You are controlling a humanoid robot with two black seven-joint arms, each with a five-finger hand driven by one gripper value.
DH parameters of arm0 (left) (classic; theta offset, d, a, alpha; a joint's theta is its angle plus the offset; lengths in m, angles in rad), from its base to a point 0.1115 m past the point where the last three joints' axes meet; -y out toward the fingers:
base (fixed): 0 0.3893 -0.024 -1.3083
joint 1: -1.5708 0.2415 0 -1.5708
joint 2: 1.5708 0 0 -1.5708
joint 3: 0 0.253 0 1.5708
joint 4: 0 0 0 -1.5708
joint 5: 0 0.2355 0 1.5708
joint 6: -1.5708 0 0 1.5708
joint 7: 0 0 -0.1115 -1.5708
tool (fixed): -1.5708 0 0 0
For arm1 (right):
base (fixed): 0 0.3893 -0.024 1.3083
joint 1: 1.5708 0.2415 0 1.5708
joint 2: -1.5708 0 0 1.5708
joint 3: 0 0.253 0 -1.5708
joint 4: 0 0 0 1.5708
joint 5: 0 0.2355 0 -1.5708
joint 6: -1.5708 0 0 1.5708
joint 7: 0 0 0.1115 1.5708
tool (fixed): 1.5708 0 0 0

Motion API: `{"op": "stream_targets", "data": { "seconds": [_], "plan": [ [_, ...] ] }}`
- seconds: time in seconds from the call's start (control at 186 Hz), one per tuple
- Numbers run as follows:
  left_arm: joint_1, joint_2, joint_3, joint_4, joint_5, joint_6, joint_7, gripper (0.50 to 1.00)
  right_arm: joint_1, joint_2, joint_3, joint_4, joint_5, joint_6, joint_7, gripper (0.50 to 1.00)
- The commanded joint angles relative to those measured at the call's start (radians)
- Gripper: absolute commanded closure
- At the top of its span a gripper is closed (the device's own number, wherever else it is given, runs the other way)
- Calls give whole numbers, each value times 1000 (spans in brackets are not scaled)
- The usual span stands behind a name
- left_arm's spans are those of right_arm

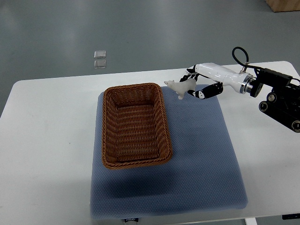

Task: Place white bear in brown basket with right hand
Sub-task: 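Lift the bear and carry it over the brown wicker basket, then open the right hand to drop the bear into the basket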

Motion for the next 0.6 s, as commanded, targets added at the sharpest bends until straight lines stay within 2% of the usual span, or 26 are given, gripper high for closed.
{"op": "stream_targets", "data": {
  "seconds": [0.0,0.252,0.263,0.273,0.29,0.295,0.306,0.311,0.316,0.322,0.327,0.332,0.338,0.343,0.349,0.354,0.397,0.44,0.595],
  "plan": [
    [0,0,0,0,0,0,0,500,12,13,-3,44,-32,0,3,1000],
    [0,0,0,0,0,0,0,500,21,119,-3,54,-95,-22,18,1000],
    [0,0,0,0,0,0,0,500,21,122,-3,54,-95,-25,18,985],
    [0,0,0,0,0,0,0,500,19,126,-3,54,-95,-32,18,941],
    [0,0,0,0,0,0,0,500,19,128,-3,54,-95,-36,18,916],
    [0,0,0,0,0,0,1,500,19,128,-3,54,-95,-40,18,889],
    [0,0,0,0,0,0,1,500,19,128,-3,54,-95,-40,18,889],
    [0,0,0,0,0,0,0,500,18,129,-3,54,-95,-45,18,865],
    [0,0,0,0,0,0,0,500,18,129,-3,54,-95,-45,18,865],
    [0,0,0,0,0,0,0,500,18,129,-3,54,-95,-48,18,836],
    [0,0,0,0,0,0,0,500,18,129,-3,54,-95,-48,18,836],
    [0,0,0,0,0,0,0,500,18,129,-3,54,-95,-52,18,804],
    [0,0,0,0,0,0,0,500,18,129,-3,54,-95,-52,18,803],
    [0,0,0,0,0,0,0,500,18,129,-3,54,-95,-58,18,773],
    [0,0,0,0,0,0,0,500,18,129,-3,54,-95,-59,18,773],
    [0,0,0,0,0,0,1,500,16,131,-3,53,-95,-63,18,746],
    [0,0,0,0,0,0,0,500,15,131,-3,54,-93,-82,18,675],
    [0,0,0,0,0,0,0,500,13,131,-3,54,-93,-92,18,642],
    [0,0,0,0,0,0,0,500,5,132,-2,53,-91,-97,18,613]
  ]
}}
